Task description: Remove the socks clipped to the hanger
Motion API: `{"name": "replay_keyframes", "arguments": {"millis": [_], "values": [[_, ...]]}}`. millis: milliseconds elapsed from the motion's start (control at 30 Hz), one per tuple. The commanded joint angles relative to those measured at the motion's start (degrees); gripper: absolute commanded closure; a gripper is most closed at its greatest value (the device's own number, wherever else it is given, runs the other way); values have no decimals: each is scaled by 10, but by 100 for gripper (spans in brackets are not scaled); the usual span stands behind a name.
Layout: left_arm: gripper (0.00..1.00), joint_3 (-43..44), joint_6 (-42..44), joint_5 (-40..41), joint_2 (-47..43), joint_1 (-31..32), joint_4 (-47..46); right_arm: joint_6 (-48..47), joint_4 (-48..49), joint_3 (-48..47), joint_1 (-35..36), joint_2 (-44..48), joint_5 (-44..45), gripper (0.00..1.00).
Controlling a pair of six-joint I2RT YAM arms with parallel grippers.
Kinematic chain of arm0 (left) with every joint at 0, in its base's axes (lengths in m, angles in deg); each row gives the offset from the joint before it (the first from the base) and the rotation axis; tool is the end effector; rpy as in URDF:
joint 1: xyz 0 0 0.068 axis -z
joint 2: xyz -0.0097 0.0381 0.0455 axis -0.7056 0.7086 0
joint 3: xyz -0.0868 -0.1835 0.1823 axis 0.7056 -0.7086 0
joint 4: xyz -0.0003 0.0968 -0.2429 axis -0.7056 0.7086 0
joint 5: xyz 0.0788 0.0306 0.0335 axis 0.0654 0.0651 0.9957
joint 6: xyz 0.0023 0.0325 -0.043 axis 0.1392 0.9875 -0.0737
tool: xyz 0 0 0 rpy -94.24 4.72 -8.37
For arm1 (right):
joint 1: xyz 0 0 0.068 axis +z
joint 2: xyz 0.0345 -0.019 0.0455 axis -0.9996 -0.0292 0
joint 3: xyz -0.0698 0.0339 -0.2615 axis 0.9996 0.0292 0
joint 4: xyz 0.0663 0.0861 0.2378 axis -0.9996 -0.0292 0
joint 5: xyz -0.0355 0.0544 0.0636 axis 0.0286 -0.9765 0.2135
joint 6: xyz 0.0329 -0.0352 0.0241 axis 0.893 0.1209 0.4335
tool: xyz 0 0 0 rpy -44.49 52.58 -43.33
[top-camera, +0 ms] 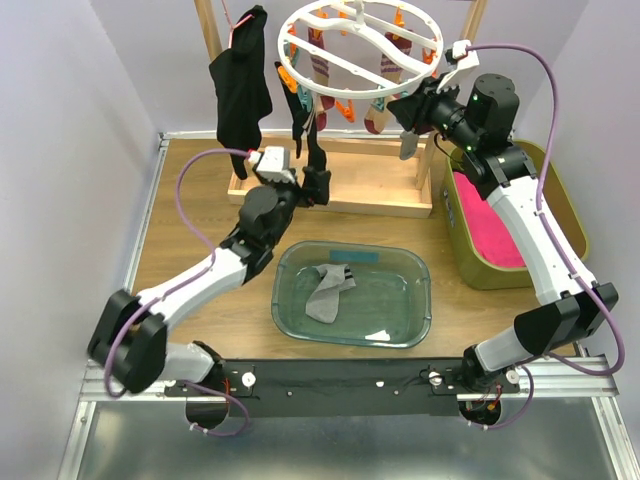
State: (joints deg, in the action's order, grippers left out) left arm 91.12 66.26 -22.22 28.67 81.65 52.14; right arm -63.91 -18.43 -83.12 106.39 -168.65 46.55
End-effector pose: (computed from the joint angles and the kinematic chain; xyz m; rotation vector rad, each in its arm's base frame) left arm 0.2415 -0.1692 0.3225 -0.0202 1.5191 -0.6387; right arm 0.3221 0.1161 0.4764 -0.3274 1.6022 0.6379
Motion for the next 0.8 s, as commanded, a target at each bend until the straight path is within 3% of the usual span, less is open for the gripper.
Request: {"name": "replay_keyframes", "arguments": {"millis": [0, 167, 333, 467, 567, 600, 667, 700, 767], "values": [[2, 62, 76, 22, 102, -13, -67, 15, -44, 15, 1, 24, 14, 65], [2, 101, 100, 44, 173, -21, -113, 28, -61, 22, 2, 39, 11, 57], [3, 131, 148, 57, 202, -24, -130, 38, -101, 32, 2, 61, 35, 42], [7, 142, 175, 69, 228, -38, -146, 39, -139, 45, 2, 86, 41, 39], [23, 152, 189, 47, 246, -51, -164, 43, -158, 57, 2, 113, 29, 36], [41, 156, 191, 46, 249, -51, -164, 47, -167, 60, 1, 121, 25, 36], [57, 156, 191, 36, 248, -52, -163, 48, -186, 59, 2, 134, 12, 35], [72, 155, 189, 26, 245, -51, -163, 48, -193, 56, 2, 137, 7, 35], [83, 143, 179, -10, 231, -51, -165, 48, -207, 50, 2, 140, -18, 34]]}}
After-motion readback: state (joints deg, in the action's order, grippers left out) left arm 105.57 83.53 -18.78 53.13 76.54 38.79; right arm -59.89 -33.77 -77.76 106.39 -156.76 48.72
